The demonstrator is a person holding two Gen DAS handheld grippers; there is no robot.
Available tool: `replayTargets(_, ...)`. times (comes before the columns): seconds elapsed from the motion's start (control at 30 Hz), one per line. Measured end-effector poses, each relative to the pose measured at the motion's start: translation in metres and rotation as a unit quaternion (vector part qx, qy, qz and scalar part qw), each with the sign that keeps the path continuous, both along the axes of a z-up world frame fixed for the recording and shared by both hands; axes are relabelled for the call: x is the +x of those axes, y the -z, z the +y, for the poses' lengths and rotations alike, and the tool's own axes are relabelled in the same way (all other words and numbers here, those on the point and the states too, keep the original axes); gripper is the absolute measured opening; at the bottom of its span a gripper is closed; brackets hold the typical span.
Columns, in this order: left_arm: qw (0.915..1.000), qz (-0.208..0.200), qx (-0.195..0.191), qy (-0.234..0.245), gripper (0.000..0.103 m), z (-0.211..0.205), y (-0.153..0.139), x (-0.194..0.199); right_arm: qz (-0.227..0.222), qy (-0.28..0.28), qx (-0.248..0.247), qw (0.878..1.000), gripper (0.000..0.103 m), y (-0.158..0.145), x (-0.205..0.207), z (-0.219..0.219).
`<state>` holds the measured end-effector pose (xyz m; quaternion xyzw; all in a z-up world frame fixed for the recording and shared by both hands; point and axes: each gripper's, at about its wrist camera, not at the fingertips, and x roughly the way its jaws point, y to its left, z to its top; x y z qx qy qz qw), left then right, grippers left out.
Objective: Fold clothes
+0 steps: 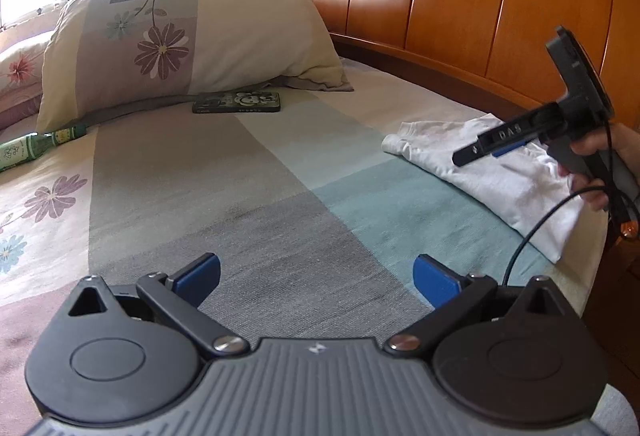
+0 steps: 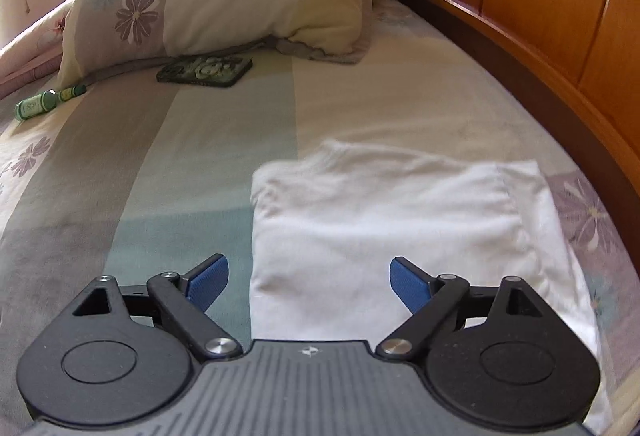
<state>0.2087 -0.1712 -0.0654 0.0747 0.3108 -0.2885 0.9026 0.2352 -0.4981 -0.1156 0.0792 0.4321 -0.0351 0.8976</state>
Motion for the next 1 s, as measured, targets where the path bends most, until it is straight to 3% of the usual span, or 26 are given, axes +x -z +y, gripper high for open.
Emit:
replayTargets(0.07, 1.0000, 0.002, 0.006, 0.005, 0.102, -0.002, -0.001, -0.003, 0.009, 0.005, 0.028, 1.000, 0.091, 0.007, -0.019, -0.003)
replayTargets(0.23, 0.9993, 0.008, 0.025, 0.026, 0.102, -0.007, -0.005, -0.010, -0.049, -0.011, 0.079, 0.996, 0.096, -0.008, -0.065, 0.007)
replayTargets(0.4, 0.9992, 0.024, 0.026, 0.020, 0.102, -0.011, -0.004, -0.009, -0.019, -0.010, 0.099, 0.995, 0.097, 0.011, -0.097, 0.016)
replayTargets(0.5, 0.9988, 0.027, 0.035, 0.020, 0.102, -0.016, 0.001, -0.007, -0.040, -0.006, 0.113, 0.993, 0.098, 0.005, -0.117, 0.017)
replayTargets(0.63, 0.9981, 0.032, 0.041, 0.033, 0.102, -0.027, 0.009, -0.008, -0.017, -0.021, 0.114, 0.993, 0.099, 0.010, -0.117, 0.024)
replayTargets(0.7, 0.9977, 0.035, 0.040, 0.041, 0.102, -0.030, 0.012, -0.010, -0.023, -0.024, 0.092, 0.995, 0.099, 0.006, -0.117, 0.024)
replayTargets(0.87, 0.9962, 0.039, 0.051, 0.059, 0.102, -0.035, 0.016, -0.012, -0.118, 0.041, 0.015, 0.992, 0.103, -0.010, -0.110, -0.012)
replayTargets(1.0, 0.9957, 0.042, 0.050, 0.066, 0.102, -0.035, 0.018, -0.015, -0.125, 0.098, -0.019, 0.987, 0.103, 0.000, -0.084, -0.064)
